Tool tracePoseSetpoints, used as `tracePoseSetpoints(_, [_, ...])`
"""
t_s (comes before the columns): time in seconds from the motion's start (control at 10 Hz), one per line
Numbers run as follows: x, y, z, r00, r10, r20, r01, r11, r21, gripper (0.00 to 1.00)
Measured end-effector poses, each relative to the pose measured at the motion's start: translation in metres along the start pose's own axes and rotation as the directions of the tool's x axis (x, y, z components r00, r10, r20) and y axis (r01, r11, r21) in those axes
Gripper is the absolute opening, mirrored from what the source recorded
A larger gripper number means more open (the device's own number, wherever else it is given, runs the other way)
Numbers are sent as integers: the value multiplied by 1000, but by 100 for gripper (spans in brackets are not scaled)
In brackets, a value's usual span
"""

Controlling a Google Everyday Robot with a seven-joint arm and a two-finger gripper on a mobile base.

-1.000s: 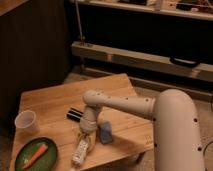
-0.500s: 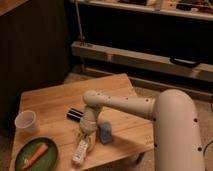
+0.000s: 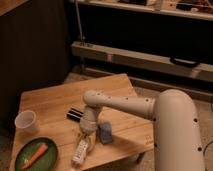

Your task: Place the bottle in the ceramic bowl

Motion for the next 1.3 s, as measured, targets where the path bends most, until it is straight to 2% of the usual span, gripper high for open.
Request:
tracePoseSetpoints(0.3, [0, 1, 0, 1000, 1, 1, -1, 1000, -4, 80])
tracePoseSetpoints(0.8, [2, 0, 1, 1000, 7, -10, -7, 1000, -1, 80])
tracePoseSetpoints(0.9, [-4, 2, -1, 998, 31, -57, -31, 999, -6, 80])
tracePoseSetpoints(1.0, [-7, 2, -2, 992, 43, -120, -45, 999, -8, 80])
tracePoseSetpoints(1.1, [-12, 1, -3, 972, 55, -229, -57, 998, -3, 80])
tracePoseSetpoints(1.3, [-19, -3, -2, 918, 58, -393, -65, 998, -4, 80])
